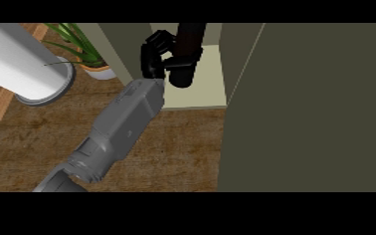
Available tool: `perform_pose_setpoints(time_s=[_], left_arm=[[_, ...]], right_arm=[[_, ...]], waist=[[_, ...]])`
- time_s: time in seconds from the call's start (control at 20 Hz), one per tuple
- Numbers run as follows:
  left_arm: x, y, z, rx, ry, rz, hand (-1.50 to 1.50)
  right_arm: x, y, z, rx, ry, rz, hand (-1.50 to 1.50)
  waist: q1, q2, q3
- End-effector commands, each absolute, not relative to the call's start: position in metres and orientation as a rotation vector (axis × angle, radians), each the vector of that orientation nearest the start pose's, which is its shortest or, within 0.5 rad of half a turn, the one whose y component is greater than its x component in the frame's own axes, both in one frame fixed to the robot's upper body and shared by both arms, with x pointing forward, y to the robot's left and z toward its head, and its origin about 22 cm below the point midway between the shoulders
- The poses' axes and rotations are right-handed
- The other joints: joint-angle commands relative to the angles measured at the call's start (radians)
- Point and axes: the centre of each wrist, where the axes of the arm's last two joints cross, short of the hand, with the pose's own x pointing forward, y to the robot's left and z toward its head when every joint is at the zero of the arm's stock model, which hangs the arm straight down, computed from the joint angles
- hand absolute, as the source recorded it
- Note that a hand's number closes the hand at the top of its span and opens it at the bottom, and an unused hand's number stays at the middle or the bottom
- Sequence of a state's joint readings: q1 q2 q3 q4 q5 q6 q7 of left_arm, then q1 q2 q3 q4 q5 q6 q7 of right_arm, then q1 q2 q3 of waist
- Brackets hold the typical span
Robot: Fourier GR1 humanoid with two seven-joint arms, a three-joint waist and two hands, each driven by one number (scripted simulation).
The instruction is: Pick up the wine, place it into the cabinet and close the cabinet
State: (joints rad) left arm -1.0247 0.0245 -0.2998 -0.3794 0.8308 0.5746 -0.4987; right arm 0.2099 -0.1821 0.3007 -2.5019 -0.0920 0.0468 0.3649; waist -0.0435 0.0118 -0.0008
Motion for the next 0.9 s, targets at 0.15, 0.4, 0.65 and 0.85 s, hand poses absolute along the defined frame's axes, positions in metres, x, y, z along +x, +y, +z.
perform_pose_setpoints(time_s=[0.15, 0.4, 0.65, 0.85], left_arm=[[0.436, 0.111, 0.048, 0.366, -1.651, 0.203, -1.50], [0.442, 0.127, 0.048, 0.460, -1.607, 0.158, -1.50], [0.437, 0.137, 0.033, 0.480, -1.595, 0.155, -1.50], [0.439, 0.125, 0.040, 0.541, -1.581, 0.165, -1.50]], right_arm=[[0.101, -0.206, 0.189, 0.373, -1.935, 0.298, -1.50], [0.094, -0.211, 0.190, 0.363, -1.909, 0.313, -1.50], [0.108, -0.202, 0.178, 0.377, -1.917, 0.309, -1.50], [0.091, -0.211, 0.194, 0.386, -1.925, 0.319, -1.50]], waist=[[-0.008, -0.001, 0.001], [-0.019, 0.002, 0.001], [-0.019, 0.008, 0.000], [-0.022, 0.004, 0.000]])
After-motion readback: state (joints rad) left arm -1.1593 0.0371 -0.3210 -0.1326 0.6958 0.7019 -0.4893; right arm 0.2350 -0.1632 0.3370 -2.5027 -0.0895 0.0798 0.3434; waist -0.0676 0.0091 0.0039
